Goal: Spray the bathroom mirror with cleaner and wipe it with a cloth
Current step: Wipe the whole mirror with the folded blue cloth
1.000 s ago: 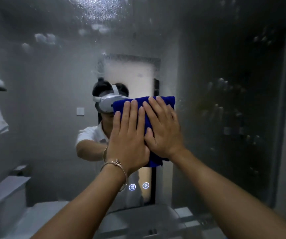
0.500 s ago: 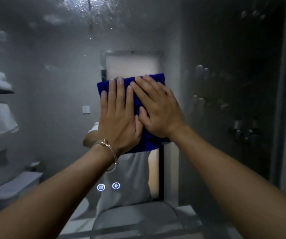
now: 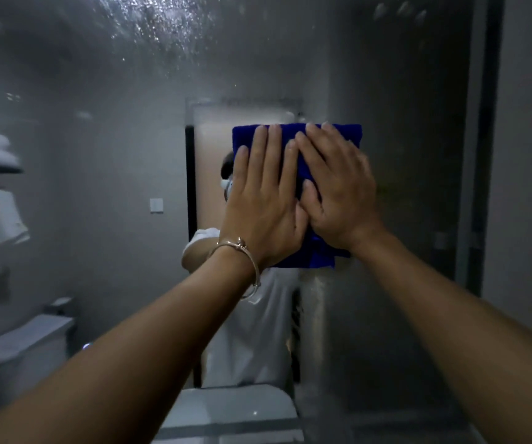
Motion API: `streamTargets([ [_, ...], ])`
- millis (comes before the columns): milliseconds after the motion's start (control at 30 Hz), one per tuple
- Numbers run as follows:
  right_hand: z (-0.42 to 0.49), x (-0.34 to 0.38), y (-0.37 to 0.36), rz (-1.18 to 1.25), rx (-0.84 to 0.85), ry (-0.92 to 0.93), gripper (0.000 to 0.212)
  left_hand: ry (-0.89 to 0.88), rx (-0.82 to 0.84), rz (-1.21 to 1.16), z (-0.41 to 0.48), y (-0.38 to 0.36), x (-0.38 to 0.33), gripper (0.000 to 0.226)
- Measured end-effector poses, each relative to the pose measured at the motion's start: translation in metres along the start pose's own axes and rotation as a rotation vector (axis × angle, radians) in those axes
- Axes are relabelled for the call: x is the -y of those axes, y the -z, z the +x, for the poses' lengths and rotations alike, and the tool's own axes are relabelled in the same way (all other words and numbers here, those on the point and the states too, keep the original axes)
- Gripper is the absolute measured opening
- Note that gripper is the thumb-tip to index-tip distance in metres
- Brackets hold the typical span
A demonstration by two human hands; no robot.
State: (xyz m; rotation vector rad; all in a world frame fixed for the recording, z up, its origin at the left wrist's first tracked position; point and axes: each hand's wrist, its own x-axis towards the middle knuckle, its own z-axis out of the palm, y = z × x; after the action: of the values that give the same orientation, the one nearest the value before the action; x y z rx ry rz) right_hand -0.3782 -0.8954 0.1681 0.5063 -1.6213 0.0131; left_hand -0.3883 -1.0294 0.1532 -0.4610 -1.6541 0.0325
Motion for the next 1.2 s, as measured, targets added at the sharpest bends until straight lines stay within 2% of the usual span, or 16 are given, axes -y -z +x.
streamTargets([
  [300,-0.051,0.024,-0.011,-0.032,0.017,-0.091,0.058,-0.063,0.039,-0.010,-0.049,-0.001,-0.005,0.061],
  [600,-0.116,0.064,-0.021,-0.080,0.117,-0.091,0.061,-0.089,0.102,0.030,-0.128,-0.005,-0.006,0.059],
  [1200,-0.202,0.118,-0.045,-0.066,0.121,-0.064,0.061,-0.123,0.157,-0.019,-0.232,-0.007,0.000,0.061],
])
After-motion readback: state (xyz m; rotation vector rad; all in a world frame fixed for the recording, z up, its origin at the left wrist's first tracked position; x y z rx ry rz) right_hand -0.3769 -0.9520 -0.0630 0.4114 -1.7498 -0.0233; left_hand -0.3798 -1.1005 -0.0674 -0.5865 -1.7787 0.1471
